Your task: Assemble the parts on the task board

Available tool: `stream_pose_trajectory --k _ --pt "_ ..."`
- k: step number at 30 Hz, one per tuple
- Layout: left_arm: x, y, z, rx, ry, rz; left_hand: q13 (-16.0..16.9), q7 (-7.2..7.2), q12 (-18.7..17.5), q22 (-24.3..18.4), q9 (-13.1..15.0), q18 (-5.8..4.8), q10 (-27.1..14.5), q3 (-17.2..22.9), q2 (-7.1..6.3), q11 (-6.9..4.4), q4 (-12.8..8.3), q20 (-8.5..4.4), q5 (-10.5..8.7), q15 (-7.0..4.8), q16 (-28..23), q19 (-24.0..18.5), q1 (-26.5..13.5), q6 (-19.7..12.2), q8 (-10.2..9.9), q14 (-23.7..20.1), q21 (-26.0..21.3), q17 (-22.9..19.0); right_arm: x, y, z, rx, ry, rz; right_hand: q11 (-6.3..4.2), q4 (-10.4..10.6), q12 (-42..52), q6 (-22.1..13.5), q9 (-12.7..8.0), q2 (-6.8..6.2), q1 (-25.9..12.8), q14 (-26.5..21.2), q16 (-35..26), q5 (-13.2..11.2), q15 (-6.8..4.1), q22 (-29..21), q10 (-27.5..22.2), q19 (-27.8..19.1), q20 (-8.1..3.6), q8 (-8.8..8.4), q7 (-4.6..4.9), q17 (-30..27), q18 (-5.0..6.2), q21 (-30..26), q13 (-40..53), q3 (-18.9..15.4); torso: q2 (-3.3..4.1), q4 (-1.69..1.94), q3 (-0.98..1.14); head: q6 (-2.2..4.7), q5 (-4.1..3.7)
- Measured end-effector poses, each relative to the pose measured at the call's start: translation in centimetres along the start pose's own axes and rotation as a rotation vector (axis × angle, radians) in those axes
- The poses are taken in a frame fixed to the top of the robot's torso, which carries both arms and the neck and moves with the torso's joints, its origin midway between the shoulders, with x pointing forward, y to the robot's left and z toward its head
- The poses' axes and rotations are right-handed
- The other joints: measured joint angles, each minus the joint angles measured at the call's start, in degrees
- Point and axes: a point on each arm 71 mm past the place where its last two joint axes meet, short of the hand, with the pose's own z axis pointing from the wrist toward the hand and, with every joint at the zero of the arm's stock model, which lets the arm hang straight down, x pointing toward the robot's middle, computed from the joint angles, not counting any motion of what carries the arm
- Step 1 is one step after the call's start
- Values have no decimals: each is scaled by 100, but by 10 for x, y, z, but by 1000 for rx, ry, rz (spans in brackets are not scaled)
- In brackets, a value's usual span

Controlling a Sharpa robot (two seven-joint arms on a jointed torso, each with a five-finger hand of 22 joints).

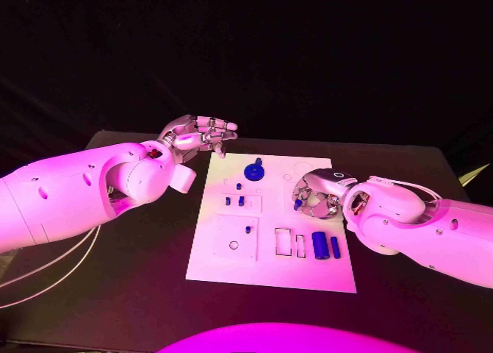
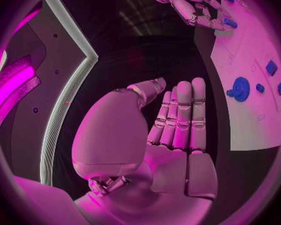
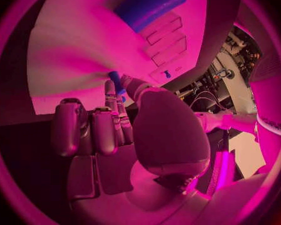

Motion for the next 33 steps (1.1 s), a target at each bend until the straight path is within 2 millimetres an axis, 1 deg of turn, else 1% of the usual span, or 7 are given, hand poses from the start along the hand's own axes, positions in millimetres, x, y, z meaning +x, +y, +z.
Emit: stream_pose_trajectory --k 9,12,19,21,24,30,33 --pt "0 0 0 0 -1 0 0 0 0 1 0 0 0 0 0 0 0 0 0 0 0 0 0 0 0 0 0 0 3 -1 3 6 6 1 21 -2 -42 81 18 0 0 0 21 0 0 0 63 0 0 45 20 0 0 0 -11 177 -1 0 0 -16 -1" --pt "-1 0 0 -1 -1 0 0 0 0 0 0 0 0 0 0 0 0 0 0 0 0 0 0 0 0 0 0 0 4 -1 4 7 7 1 -6 -17 -47 101 27 0 0 0 21 0 0 -1 96 0 0 45 1 2 0 3 -11 239 -1 1 -1 -21 2" --pt "-1 0 -1 -1 -2 1 0 0 0 1 1 0 0 0 0 0 0 0 0 0 0 0 0 0 0 0 0 1 5 0 5 10 8 2 8 -44 -46 175 52 0 -1 0 43 -46 0 -1 156 -2 -2 69 -1 2 0 27 -11 322 0 2 -2 -30 -5" --pt "-1 0 -1 -1 -3 1 0 0 0 1 1 0 0 0 0 0 0 0 0 0 0 0 0 0 0 0 0 0 5 0 5 10 7 3 -20 -50 -67 228 65 3 2 -14 43 -67 -13 -1 185 -21 -21 106 1 2 0 27 -11 384 1 2 -3 -32 -7" --pt "-2 0 -1 -2 -3 1 0 -21 26 -4 1 0 0 -10 0 0 10 0 0 0 0 0 0 -21 0 0 0 -2 5 -1 5 12 2 5 -30 -92 -68 326 83 63 62 0 68 -178 -41 -1 279 -21 -21 148 -20 16 -1 87 -11 518 0 1 -5 -34 -8" --pt "-2 0 -1 -2 -4 1 0 -21 27 -5 1 0 0 -16 0 0 16 0 0 0 0 0 0 -21 0 0 0 -5 4 0 4 18 -24 15 -94 -214 -67 487 121 118 50 0 99 -198 -82 -2 483 -19 -64 264 -82 54 0 133 34 674 -2 0 -5 -36 -8" --pt "-3 0 -2 -2 -5 1 0 -21 27 -5 1 0 0 -16 0 0 16 0 0 0 0 0 0 -21 0 0 0 -5 4 0 3 20 -38 23 -113 -228 -67 506 121 156 13 0 99 -177 -82 -2 503 -19 -64 266 -96 43 0 133 44 688 -3 -1 -3 -36 -11"
